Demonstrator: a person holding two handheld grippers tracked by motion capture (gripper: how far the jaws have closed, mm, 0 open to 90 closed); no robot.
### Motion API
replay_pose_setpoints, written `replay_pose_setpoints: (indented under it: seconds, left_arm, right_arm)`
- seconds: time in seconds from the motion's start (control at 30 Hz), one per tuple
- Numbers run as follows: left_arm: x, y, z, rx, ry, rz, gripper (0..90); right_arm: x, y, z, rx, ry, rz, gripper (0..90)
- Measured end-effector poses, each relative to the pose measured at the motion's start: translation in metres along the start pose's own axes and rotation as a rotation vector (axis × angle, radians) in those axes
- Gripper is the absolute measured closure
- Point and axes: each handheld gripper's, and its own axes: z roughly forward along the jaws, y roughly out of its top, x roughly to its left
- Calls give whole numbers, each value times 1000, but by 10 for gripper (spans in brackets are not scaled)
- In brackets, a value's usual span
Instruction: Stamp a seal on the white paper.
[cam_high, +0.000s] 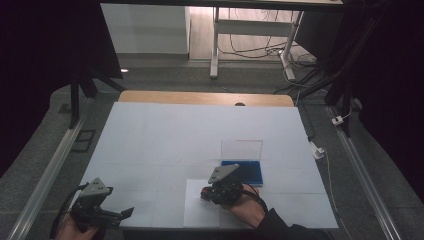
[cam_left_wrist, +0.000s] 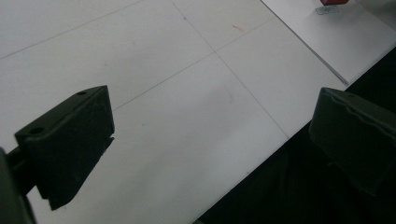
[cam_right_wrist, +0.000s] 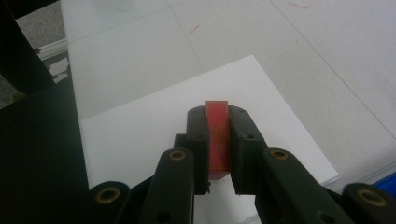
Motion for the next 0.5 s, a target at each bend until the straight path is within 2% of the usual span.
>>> replay_pose_setpoints:
  seconds: [0.5]
  left_arm:
    - [0, 0, 0, -1, 0, 1, 5]
  right_arm:
    - [-3, 2, -12, -27, 1, 9, 795]
